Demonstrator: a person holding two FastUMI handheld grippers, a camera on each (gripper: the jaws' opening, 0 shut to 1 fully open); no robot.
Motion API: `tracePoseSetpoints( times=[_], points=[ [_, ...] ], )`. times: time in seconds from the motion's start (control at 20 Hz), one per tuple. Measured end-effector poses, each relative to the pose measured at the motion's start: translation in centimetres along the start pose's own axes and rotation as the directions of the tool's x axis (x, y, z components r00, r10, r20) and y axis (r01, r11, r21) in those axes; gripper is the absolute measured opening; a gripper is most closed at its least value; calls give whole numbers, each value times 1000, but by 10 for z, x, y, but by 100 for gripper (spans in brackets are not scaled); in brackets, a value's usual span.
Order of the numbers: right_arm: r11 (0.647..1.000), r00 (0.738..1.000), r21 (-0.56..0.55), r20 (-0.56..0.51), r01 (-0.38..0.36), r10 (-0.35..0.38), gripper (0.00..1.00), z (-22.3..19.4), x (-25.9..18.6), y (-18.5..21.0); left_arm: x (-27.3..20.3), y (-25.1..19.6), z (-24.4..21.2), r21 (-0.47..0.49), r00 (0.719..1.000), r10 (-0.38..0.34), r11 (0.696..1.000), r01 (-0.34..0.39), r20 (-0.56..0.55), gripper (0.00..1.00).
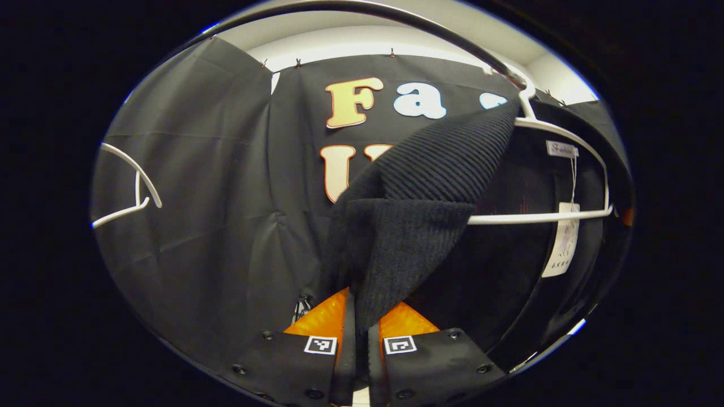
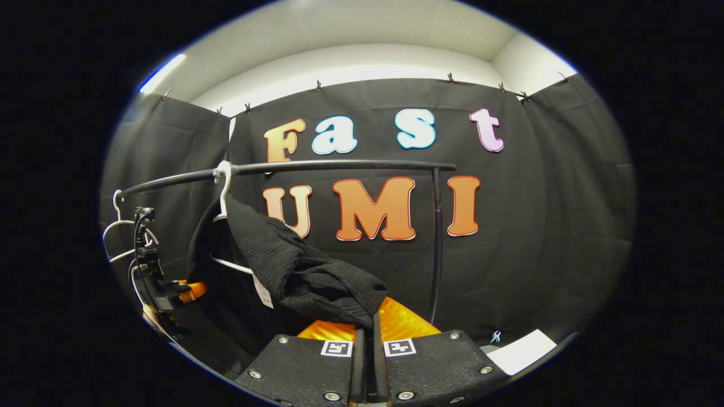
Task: Grasp the clothes on the hanger with both hands and then place them into the laundry hamper below.
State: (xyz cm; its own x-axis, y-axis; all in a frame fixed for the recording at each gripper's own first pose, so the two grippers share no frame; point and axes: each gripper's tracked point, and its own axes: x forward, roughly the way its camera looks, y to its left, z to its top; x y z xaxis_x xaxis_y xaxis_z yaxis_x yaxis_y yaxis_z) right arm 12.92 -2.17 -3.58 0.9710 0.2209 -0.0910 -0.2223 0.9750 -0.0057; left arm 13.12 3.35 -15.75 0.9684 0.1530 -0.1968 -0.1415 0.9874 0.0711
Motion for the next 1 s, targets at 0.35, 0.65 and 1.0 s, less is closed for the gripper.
tracePoseSetpoints(
  times=[0.35, 0.65, 1.0],
  points=[
    [999, 997, -31, 76, 13, -10, 6, 46, 16, -16, -3, 59, 44, 39, 993, 98, 994, -101, 67, 17],
    [991, 988, 3, 81, -131, 131, 6, 54, 56, -3, 1, 92, 60, 67, 982, 157, 984, -165, 109, 17],
    [953, 959, 109, 36, -284, 282, 6, 35, 96, -5, 8, 110, 52, 60, 979, 178, 981, -184, 98, 16]
  ],
)
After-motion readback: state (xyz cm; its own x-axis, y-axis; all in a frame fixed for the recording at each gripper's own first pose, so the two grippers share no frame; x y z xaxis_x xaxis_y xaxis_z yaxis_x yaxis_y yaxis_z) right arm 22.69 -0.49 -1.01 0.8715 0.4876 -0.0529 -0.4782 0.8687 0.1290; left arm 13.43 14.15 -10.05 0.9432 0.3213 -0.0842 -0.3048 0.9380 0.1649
